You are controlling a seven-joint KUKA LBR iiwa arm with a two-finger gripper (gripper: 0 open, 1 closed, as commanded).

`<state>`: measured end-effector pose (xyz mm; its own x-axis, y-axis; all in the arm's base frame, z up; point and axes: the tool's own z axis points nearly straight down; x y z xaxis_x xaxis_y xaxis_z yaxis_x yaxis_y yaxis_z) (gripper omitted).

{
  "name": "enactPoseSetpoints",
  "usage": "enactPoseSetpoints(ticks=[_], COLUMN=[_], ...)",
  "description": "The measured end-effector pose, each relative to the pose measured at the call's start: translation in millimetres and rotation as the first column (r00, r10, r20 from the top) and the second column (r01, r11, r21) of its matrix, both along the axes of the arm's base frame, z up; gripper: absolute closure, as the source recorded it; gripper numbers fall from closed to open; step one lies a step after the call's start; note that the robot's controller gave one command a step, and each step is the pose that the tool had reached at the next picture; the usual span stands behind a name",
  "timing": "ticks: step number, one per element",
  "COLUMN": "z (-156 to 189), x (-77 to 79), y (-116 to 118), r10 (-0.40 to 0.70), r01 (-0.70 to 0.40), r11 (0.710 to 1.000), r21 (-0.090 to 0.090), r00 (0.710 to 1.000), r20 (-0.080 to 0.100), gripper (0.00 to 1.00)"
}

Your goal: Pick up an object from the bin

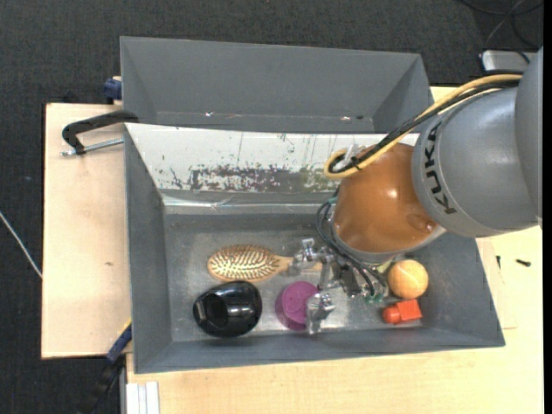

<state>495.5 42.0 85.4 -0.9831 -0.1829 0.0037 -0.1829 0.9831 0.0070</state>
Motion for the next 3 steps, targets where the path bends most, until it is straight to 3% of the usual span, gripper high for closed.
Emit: enactPoseSetpoints(ticks=[2,3], z=[3.5,18.2], x=[-3.0,-3.4], y=[0.0,-1.1], r10=[0.001,0.001], r01=[-0.001,-0.001], r11=[1.0,1.0], r21=[-0.001,-0.002], r00=[1.0,1.0], r20=[-0.008,0.004], gripper=[1.0,1.0])
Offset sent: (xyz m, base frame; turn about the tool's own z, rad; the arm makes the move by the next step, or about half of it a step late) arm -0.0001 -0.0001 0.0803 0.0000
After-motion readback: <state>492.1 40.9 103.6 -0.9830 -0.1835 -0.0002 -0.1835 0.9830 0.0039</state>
